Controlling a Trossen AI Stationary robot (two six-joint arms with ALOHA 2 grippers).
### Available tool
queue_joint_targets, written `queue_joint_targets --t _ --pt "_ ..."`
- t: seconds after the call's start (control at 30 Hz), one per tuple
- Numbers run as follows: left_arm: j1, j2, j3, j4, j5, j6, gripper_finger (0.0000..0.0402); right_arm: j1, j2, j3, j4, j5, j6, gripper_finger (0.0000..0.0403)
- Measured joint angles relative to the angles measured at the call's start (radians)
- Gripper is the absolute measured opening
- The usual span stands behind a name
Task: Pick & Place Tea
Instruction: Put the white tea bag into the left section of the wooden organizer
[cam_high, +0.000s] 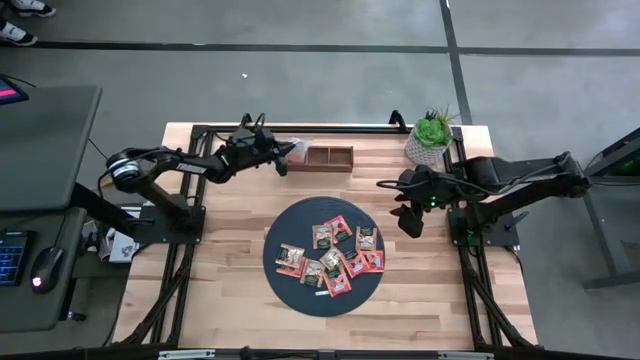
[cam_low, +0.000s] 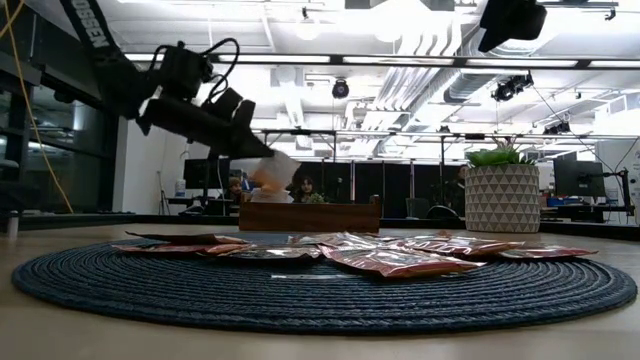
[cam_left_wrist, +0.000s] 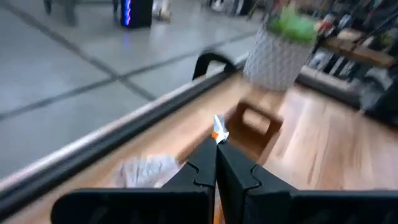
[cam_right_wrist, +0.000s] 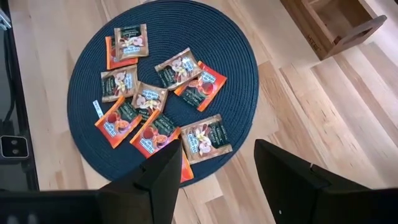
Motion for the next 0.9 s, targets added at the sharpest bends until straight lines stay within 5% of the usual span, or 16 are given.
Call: queue_joint_targets --t 0.37,0.9 --pt "0.0 0.153 0.001 0.118 -0.038 -0.082 0.0 0.0 0.0 0.0 0.005 -0.01 0.021 0.0197" --pt "-0.001 0.158 0.001 0.036 -0.102 -0.16 0.0001 0.0 0.001 0.0 0.018 -0.007 0.02 0.0197"
